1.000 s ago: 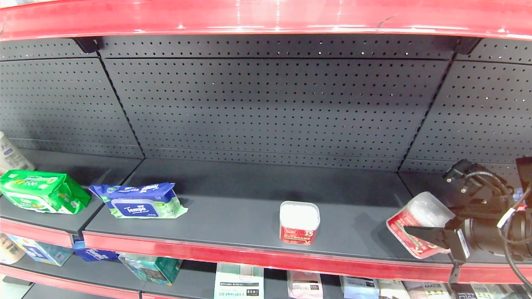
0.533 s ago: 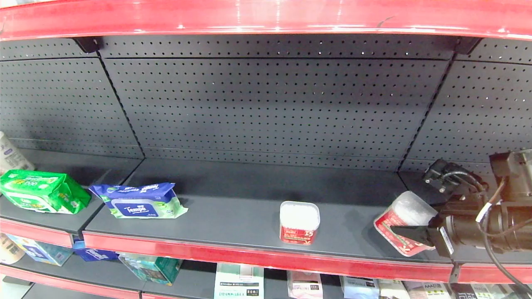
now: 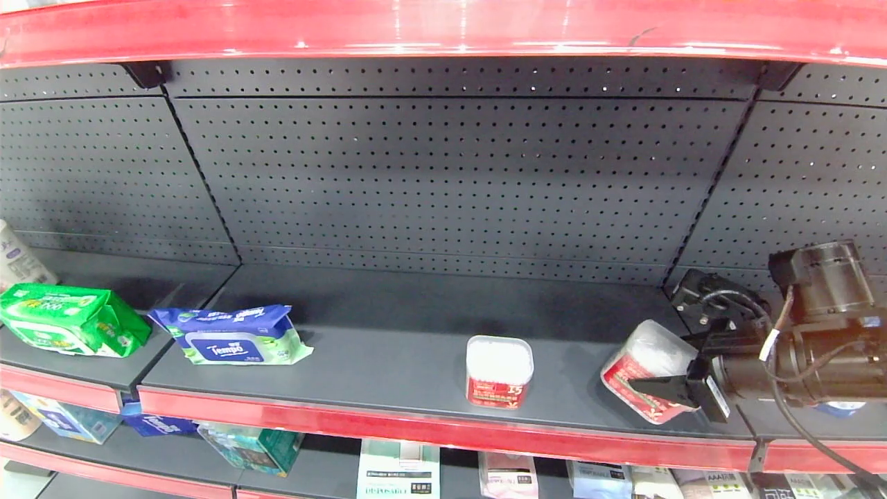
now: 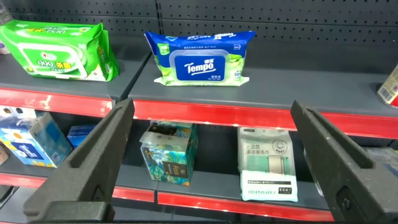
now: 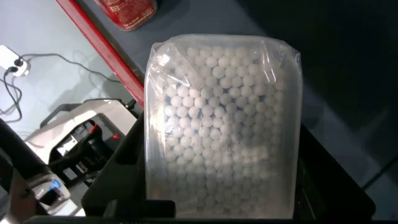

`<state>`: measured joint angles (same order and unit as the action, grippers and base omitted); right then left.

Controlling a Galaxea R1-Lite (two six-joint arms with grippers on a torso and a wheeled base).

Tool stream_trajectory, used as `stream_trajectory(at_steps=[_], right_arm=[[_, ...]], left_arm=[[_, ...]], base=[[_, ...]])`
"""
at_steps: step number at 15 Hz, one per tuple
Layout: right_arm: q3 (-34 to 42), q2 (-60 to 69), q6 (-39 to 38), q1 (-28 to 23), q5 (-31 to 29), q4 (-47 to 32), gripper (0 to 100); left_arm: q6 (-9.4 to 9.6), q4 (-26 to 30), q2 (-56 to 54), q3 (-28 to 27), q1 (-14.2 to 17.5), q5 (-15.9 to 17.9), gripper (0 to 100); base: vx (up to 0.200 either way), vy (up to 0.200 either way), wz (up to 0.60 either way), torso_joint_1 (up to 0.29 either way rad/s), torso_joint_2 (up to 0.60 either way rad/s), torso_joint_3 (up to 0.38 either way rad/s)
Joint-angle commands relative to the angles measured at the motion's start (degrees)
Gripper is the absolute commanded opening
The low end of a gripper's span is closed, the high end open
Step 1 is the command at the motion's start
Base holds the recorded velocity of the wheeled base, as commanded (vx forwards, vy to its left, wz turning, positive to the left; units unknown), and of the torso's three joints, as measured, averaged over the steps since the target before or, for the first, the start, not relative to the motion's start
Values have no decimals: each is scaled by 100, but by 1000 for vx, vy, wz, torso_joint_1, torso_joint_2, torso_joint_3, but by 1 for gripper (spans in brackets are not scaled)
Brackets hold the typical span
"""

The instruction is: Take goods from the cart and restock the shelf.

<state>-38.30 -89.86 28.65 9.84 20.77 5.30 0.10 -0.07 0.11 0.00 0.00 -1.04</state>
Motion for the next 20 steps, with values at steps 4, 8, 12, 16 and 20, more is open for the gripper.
stream_trajectory(at_steps=[4, 8, 12, 16, 20], right_arm=[[-889, -911, 247, 53, 146, -3, 0], [-1689, -1614, 449, 308, 138, 6, 0], [-2366, -2194, 466, 431, 164, -3, 0], [-2638, -2387, 642, 431, 164, -29, 0], [-2955, -2598, 915, 510, 164, -108, 0]], left_arm=[[-1, -1, -2, 0, 0, -2, 100], [-1, -1, -2, 0, 0, -2, 100], [-1, -1, -2, 0, 0, -2, 100], [-1, -1, -2, 0, 0, -2, 100], [-1, -1, -2, 0, 0, -2, 100]], base=[[0, 0, 0, 0, 0, 0], [0, 0, 0, 0, 0, 0], [0, 0, 0, 0, 0, 0], [0, 0, 0, 0, 0, 0], [0, 0, 0, 0, 0, 0]])
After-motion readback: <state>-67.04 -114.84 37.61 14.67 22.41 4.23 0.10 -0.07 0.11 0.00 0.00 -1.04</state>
